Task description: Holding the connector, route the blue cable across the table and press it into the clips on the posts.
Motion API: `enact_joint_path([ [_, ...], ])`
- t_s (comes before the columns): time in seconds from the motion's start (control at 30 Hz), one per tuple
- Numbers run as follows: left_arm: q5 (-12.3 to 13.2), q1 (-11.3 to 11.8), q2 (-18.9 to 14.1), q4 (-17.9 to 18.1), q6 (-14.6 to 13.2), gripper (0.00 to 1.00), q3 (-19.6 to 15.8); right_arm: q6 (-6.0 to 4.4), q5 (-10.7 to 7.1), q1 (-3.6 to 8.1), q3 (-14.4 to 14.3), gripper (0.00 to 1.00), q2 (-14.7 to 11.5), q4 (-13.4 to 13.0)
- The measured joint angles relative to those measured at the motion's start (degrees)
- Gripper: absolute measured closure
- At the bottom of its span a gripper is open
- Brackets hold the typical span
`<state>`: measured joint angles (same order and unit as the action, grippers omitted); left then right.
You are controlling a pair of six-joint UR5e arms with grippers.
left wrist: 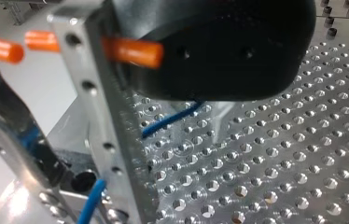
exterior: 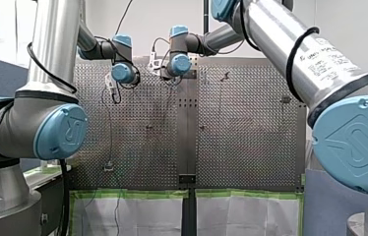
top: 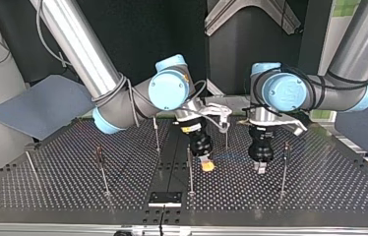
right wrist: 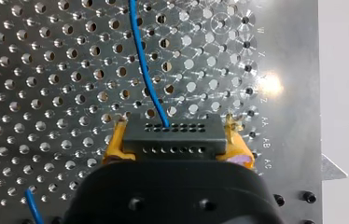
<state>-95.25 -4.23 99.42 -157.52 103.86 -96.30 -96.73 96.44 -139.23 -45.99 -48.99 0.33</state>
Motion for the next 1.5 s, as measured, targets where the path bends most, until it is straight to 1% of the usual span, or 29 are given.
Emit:
enact_joint_path([
  [0.23, -0.07, -0.01, -0.38, -0.50, 0.40, 1.00, -0.02, 0.00, -0.01, -0.38, 0.04, 1.00, 0.06, 0.14],
  [0.43, -0.57, -0.05, -1.66, -2.38, 1.06, 1.00, -0.25, 0.03, 0.15, -0.74, 0.06, 1.00, 0.07, 0.68],
  [0.57, -1.44, -0.33, -1.98, -4.21, 0.82, 1.00, -1.21, 0.03, 0.60, -1.13, 0.05, 1.00, 0.14, 0.91],
  [0.63, -1.64, -0.40, -2.25, -4.19, 0.83, 1.00, -2.09, 0.03, 0.84, -1.29, 0.03, 1.00, 0.18, 1.06],
  [0.73, -1.66, -0.43, -2.95, -3.05, 0.98, 1.00, -3.89, 0.03, 0.99, -1.55, -0.10, 1.00, 0.39, 1.45],
  [0.87, -1.38, -0.53, -3.78, -0.69, 1.29, 1.00, -6.45, 0.03, 1.15, -1.91, -0.59, 1.00, 1.04, 1.90],
  [1.0, -1.24, -0.80, -3.93, 1.26, 1.35, 1.00, -8.43, 0.03, 1.62, -2.21, -1.81, 1.00, 1.39, 1.97],
  [1.2, -1.02, -1.06, -3.82, 4.80, 1.91, 1.00, -11.97, 0.03, 1.91, -2.29, -4.17, 1.00, 1.46, 1.95],
  [1.33, -1.35, -1.21, -2.86, 7.19, 2.08, 1.00, -14.37, 0.03, 1.95, -2.13, -5.75, 1.00, 1.47, 1.90],
  [1.5, -1.76, -1.44, -0.25, 9.28, 2.07, 1.00, -17.59, 0.03, 1.93, -1.91, -7.97, 1.00, 1.48, 1.92],
])
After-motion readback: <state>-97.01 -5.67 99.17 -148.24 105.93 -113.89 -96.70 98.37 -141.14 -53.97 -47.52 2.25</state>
